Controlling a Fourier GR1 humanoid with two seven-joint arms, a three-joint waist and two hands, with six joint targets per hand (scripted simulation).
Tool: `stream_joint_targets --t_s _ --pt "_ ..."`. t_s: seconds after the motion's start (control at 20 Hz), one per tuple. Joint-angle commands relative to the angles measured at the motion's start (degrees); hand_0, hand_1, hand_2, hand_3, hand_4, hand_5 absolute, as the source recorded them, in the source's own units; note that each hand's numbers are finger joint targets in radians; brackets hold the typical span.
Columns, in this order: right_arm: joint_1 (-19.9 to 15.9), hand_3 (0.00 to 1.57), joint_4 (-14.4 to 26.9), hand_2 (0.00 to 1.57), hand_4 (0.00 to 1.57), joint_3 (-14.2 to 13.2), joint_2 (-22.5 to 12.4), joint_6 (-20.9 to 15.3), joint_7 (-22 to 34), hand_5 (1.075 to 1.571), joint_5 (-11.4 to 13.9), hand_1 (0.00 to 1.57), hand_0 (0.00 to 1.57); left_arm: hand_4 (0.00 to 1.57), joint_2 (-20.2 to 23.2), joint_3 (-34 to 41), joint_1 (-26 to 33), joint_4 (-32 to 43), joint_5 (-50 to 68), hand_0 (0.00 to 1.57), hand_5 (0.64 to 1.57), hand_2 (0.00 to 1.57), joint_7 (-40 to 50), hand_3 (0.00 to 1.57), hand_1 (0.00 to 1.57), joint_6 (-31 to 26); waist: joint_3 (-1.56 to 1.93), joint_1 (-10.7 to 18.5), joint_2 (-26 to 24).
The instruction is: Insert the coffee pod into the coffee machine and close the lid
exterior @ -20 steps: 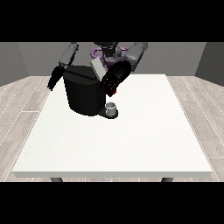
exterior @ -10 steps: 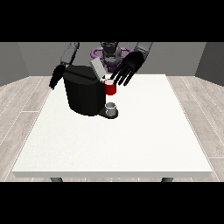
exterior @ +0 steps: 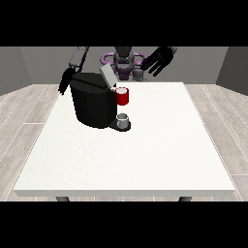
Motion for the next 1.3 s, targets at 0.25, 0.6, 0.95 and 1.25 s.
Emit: stream_joint_targets --t_s 0.25,0.6,0.95,1.25 --pt "12.14 0.0 2.4 0.0 0.0 -0.88 1.31 -1.89 -3.93 1.571 0.57 0.0 0.0 0.39 -13.06 10.73 19.53 1.51 16.23 0.0 1.571 0.0 -4.3 0.0 0.0 -2.88 0.05 9.77 -14.02" --pt "9.95 0.0 -4.63 0.0 0.0 2.28 0.73 3.29 -0.13 1.571 -0.75 0.0 0.0 0.39 -14.98 7.48 30.98 0.27 16.1 0.0 1.571 0.0 -3.65 0.0 0.0 0.09 0.05 8.25 -20.86" --pt "4.52 0.0 -10.58 0.0 0.06 6.66 1.08 8.57 4.35 1.571 -1.65 0.0 0.0 0.37 -15.04 9.4 31.79 -2.62 20.24 0.0 1.571 0.0 1.52 0.0 0.0 -3.37 0.06 10.75 -23.66" --pt "-1.25 0.0 -13.9 0.0 0.08 6.79 -2.4 11.14 6.63 1.571 -1.19 0.0 0.0 0.4 -14.65 6.79 34.93 -10.17 21.57 0.0 1.571 0.0 0.16 0.0 0.0 -2.24 0.06 10.6 -18.24"
